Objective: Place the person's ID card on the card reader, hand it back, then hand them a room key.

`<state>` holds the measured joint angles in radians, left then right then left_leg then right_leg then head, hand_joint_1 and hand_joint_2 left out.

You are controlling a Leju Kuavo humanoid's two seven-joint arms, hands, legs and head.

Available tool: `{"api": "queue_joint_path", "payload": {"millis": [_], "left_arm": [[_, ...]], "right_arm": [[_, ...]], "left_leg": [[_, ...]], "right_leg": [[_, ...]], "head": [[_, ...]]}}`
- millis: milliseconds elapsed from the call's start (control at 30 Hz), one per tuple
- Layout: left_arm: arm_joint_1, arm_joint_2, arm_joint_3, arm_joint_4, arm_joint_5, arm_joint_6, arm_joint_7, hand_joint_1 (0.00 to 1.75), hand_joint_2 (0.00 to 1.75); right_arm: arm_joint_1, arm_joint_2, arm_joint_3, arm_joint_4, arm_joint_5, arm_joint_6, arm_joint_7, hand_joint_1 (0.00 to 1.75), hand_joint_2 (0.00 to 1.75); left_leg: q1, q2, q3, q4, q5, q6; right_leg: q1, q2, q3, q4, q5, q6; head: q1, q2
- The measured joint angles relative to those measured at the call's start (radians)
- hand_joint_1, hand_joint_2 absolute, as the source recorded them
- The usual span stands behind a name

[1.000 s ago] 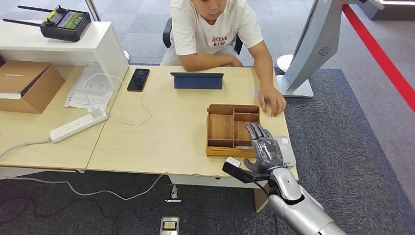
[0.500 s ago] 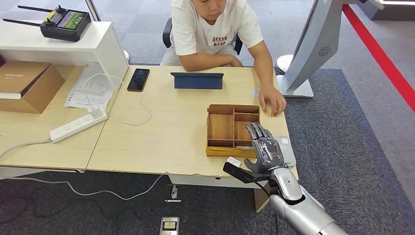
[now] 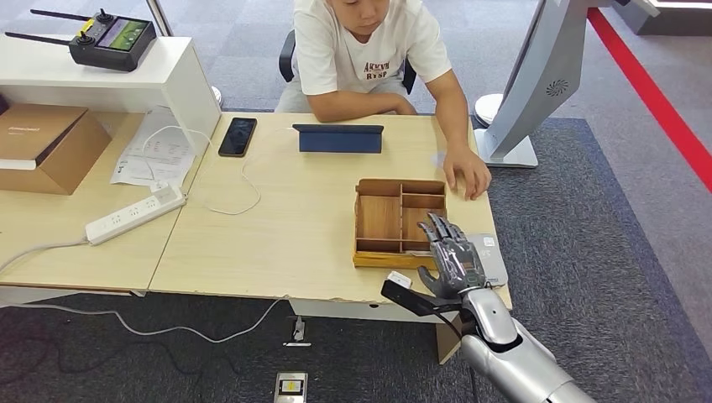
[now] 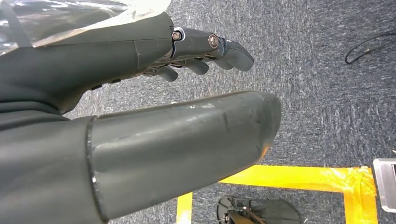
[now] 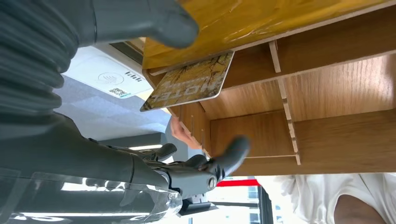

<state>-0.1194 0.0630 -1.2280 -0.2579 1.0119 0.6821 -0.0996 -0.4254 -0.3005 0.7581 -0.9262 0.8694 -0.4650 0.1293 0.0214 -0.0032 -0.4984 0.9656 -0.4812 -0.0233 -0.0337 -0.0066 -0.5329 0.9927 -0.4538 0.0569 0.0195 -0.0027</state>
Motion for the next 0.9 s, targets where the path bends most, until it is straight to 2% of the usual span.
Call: {"api": "queue_joint_path", "payload": {"millis": [67,100,667,900], "left_arm": [[0.000,0.000,0.000,0.000,0.001,0.000,0.003,0.00,0.00],[0.000,0.000,0.000,0.000,0.002,0.000,0.004,0.00,0.00],[0.000,0.000,0.000,-0.001,0.001,0.000,-0.012,0.00,0.00],[0.000,-0.001,0.000,-0.002,-0.003,0.000,-0.021,0.00,0.00]], "right_arm": [[0.000,0.000,0.004,0.000,-0.006,0.010,0.000,1.44,1.75],[-0.001,0.000,0.007,0.000,-0.011,0.017,0.001,1.75,1.75],[-0.003,-0.005,0.013,-0.001,-0.022,0.044,0.003,1.75,1.75],[0.005,-0.009,0.012,-0.015,-0.006,0.017,0.025,1.75,1.75]], "left_leg": [[0.000,0.000,0.000,0.000,0.000,0.000],[0.000,0.000,0.000,0.000,0.000,0.000],[0.000,0.000,0.000,0.000,0.000,0.000],[0.000,0.000,0.000,0.000,0.000,0.000]], "right_leg": [[0.000,0.000,0.000,0.000,0.000,0.000],[0.000,0.000,0.000,0.000,0.000,0.000],[0.000,0.000,0.000,0.000,0.000,0.000],[0.000,0.000,0.000,0.000,0.000,0.000]], "head": [[0.000,0.000],[0.000,0.000],[0.000,0.000],[0.000,0.000]]}}
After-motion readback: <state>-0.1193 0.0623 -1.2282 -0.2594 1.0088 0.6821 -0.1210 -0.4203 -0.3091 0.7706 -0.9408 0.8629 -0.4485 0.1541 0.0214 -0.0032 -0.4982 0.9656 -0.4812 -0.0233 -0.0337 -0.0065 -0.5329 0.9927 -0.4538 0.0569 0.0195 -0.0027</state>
